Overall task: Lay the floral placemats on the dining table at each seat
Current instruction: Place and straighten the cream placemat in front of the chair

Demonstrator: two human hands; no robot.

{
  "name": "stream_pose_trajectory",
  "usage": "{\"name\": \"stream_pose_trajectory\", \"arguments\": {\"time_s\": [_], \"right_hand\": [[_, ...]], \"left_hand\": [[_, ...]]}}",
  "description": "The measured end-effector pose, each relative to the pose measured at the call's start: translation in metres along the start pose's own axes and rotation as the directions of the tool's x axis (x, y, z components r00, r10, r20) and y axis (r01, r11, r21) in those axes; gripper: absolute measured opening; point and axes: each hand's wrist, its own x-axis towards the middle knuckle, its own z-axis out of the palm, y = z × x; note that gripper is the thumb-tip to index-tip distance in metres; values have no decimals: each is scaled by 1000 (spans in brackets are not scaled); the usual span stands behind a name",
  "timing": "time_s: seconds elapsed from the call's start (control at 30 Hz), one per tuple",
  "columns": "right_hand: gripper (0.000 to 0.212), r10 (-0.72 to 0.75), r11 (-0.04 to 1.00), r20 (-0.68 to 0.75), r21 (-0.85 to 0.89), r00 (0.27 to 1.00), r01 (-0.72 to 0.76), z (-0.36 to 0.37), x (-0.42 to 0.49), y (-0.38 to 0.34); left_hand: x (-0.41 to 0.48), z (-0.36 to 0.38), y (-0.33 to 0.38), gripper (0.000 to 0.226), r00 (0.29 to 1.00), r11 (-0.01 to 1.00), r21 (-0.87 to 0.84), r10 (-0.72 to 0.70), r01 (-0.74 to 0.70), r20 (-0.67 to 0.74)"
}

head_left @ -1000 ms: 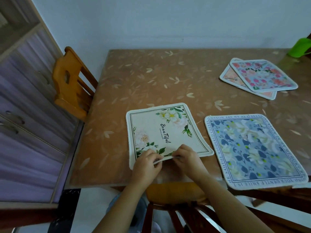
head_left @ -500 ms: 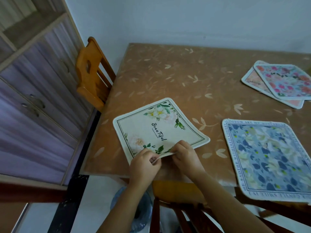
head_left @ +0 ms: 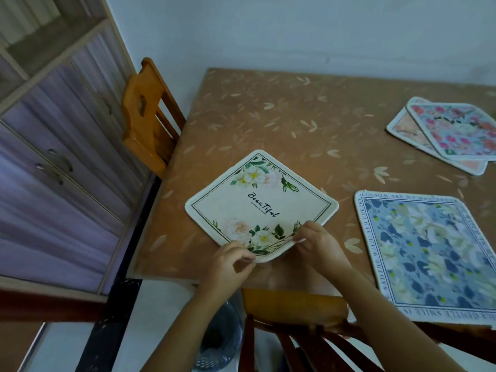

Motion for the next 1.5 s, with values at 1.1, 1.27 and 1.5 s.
{"name": "stream_pose_trajectory", "arguments": {"time_s": [1.1, 1.27, 1.5], "right_hand": [[8, 62, 973, 84, -227, 995, -41, 5, -45, 36], [10, 204, 964, 114, -194, 972, -180, 6, -52, 46], [8, 230, 958, 115, -199, 966, -204, -2, -65, 65]], "left_hand": [[27, 65, -10, 11, 973, 953, 244, 137, -181, 188], [26, 76, -6, 7, 952, 943, 235, 176, -236, 251], [22, 93, 3, 7, 933, 937, 234, 180, -259, 313]]}}
